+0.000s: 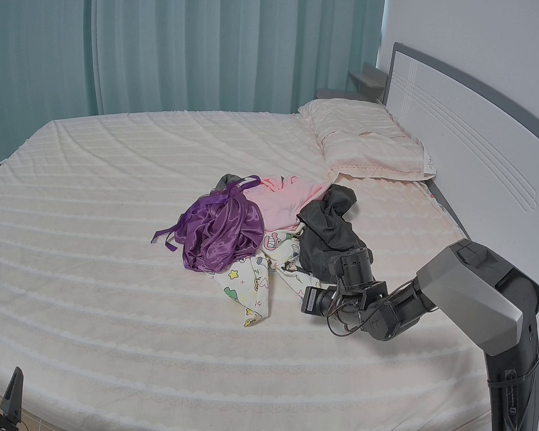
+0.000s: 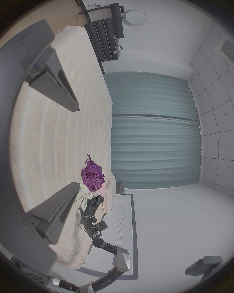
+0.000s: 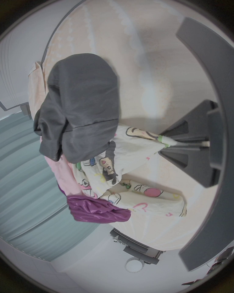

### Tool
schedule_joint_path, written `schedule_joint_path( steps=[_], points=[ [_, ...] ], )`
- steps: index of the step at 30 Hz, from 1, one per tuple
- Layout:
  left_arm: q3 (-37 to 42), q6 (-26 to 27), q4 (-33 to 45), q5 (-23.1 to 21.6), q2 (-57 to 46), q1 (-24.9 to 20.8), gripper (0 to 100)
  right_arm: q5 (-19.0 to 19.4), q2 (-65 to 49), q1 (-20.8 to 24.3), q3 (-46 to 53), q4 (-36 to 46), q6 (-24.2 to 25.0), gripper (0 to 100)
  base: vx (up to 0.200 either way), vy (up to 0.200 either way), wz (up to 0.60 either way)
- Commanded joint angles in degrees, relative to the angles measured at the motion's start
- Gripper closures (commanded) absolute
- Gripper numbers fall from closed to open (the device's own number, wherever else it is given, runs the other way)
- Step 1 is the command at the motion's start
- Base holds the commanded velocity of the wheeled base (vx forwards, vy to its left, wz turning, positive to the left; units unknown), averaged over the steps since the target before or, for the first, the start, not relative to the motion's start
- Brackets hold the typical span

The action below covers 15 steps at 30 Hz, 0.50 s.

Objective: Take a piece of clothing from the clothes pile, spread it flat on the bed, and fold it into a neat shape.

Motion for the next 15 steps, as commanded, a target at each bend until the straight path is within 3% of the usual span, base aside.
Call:
schedule_joint_path(
  steps=[1, 9, 15],
  points=[
    [1.01, -0.02, -0.02, 0.01, -0.93, 0.01, 0, 0.03, -3.04, -0.35, 2.85, -1.56, 0.23, 100, 0.0, 0.0, 0.0],
    [1.01, -0.02, -0.02, 0.01, -0.93, 0.01, 0, 1.61, -14.65, -0.35, 19.98, -9.74, 1.11, 100, 0.0, 0.0, 0.0],
    [1.01, -0.02, -0.02, 0.01, -0.93, 0.01, 0, 7.5, -26.86, -0.09, 35.98, -18.53, 6.73, 100, 0.0, 0.0, 0.0]
  ],
)
